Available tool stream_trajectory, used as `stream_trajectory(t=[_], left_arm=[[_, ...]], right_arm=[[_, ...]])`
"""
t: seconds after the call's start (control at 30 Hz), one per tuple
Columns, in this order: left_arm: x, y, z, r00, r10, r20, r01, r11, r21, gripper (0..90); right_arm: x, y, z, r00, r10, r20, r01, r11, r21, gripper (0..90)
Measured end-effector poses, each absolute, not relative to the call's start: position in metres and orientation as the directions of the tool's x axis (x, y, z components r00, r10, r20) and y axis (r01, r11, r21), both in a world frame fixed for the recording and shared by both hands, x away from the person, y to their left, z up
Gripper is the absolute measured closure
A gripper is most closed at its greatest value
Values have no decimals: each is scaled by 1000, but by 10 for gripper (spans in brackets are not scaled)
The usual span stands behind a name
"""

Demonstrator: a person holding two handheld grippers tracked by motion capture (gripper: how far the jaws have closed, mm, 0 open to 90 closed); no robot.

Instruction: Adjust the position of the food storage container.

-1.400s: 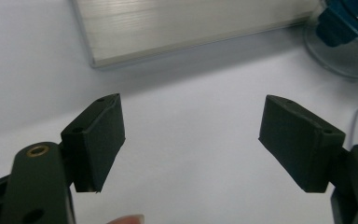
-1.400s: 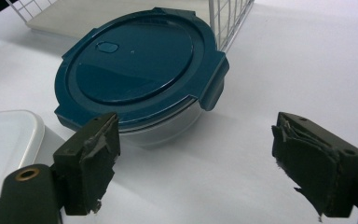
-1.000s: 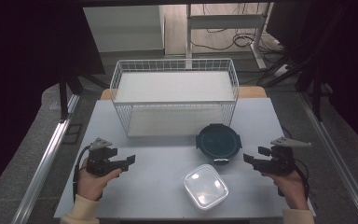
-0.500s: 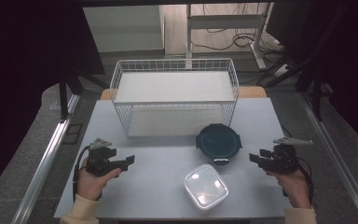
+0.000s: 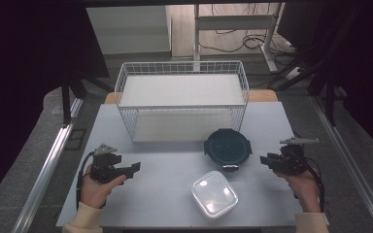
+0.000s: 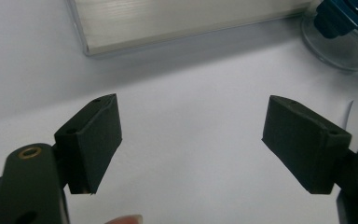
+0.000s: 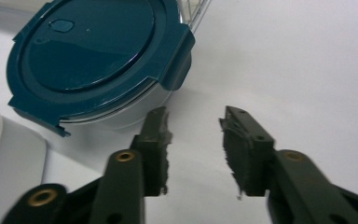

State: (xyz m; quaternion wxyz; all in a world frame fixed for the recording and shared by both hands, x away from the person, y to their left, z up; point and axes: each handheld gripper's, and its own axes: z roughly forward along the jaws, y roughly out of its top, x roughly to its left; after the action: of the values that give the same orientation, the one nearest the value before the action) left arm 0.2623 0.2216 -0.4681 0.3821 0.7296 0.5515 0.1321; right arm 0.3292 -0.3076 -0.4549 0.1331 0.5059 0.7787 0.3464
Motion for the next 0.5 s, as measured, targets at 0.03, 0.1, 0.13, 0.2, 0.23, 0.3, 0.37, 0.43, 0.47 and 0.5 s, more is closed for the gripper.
stream_trajectory(t=[0.03, 0.1, 0.13, 0.2, 0.23, 0.3, 0.37, 0.43, 0.47, 0.5], left_arm=[[262, 222, -468, 357, 906, -229, 704, -100, 703, 193], [262, 220, -468, 360, 905, -228, 703, -102, 704, 192], [262, 218, -467, 365, 903, -228, 701, -106, 705, 191], [263, 218, -467, 369, 901, -227, 702, -110, 704, 190], [263, 217, -467, 371, 900, -227, 702, -112, 703, 188], [264, 216, -468, 374, 899, -230, 704, -113, 701, 186], [265, 216, -468, 374, 898, -233, 707, -113, 699, 185], [266, 216, -468, 373, 898, -233, 707, -112, 698, 185], [266, 216, -468, 372, 899, -231, 707, -112, 698, 185], [266, 216, -468, 372, 899, -231, 707, -112, 698, 185]], right_arm=[[330, -307, -454, -451, 882, 137, 697, 252, 671, 689], [332, -305, -452, -453, 882, 132, 697, 258, 669, 714], [334, -303, -450, -458, 880, 126, 697, 268, 665, 772], [335, -302, -449, -459, 880, 121, 697, 272, 663, 803], [337, -301, -448, -458, 881, 116, 698, 276, 661, 836], [341, -300, -448, -457, 882, 115, 700, 277, 658, 876], [346, -298, -451, -447, 888, 110, 708, 276, 650, 892], [349, -298, -453, -440, 892, 108, 714, 274, 644, 893], [354, -295, -456, -436, 894, 103, 719, 277, 637, 894], [354, -295, -456, -436, 894, 103, 719, 277, 637, 894]])
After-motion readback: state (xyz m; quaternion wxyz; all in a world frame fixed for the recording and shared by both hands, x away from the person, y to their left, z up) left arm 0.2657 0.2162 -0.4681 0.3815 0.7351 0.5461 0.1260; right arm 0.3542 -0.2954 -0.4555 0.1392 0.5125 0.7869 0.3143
